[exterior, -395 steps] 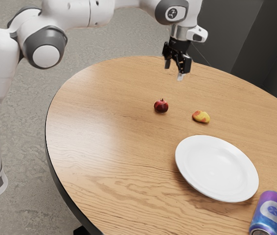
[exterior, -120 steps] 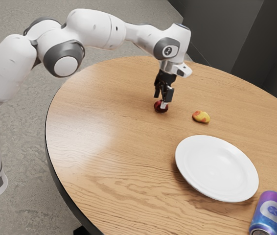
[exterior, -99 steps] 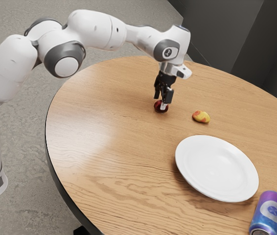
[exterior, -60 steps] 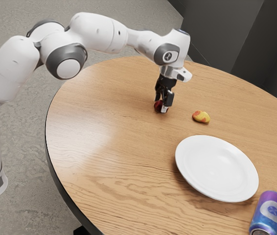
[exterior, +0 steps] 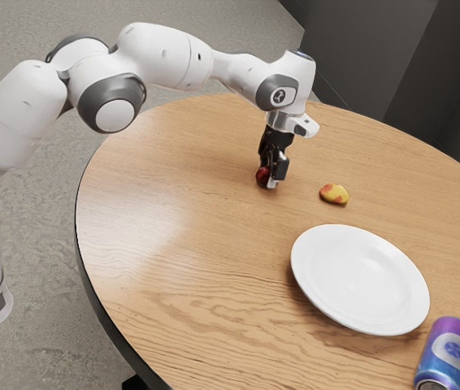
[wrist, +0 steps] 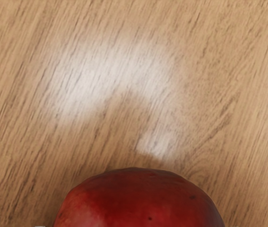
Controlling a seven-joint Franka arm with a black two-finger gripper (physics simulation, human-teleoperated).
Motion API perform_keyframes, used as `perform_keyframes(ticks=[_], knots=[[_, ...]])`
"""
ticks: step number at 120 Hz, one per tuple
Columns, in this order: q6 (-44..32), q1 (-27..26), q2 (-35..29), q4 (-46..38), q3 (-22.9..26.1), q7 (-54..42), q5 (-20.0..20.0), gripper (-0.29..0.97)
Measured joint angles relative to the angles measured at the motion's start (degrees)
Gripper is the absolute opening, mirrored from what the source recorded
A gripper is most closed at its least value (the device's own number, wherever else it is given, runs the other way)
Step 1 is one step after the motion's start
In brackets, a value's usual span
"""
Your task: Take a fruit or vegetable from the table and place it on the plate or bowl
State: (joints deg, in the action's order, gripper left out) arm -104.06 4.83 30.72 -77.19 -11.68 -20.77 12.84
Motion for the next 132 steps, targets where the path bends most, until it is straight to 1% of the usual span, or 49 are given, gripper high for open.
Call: perform_keyframes(ticks=[13, 23, 42, 52, 66, 86, 104, 132], knots=[[-0.1, 0.0, 0.2, 0.0, 0.0, 0.1, -0.5, 0.29], [-0.2, 0.0, 0.3, 0.0, 0.0, 0.2, -0.8, 0.22], [-0.2, 0.0, 0.2, 0.0, 0.0, 0.4, -1.4, 0.27], [0.0, 0.0, -0.1, 0.4, 0.0, 0.4, -1.9, 0.26], [0.5, -0.1, -0.3, 1.3, 0.2, 0.3, -4.1, 0.24], [2.4, -0.6, -0.3, 5.9, 0.7, 0.2, -7.6, 0.23], [4.6, -2.7, -1.1, 8.4, 3.1, 0.1, -10.8, 0.20], [6.3, -9.0, -1.4, 12.4, 4.1, -0.1, -12.9, 0.20]])
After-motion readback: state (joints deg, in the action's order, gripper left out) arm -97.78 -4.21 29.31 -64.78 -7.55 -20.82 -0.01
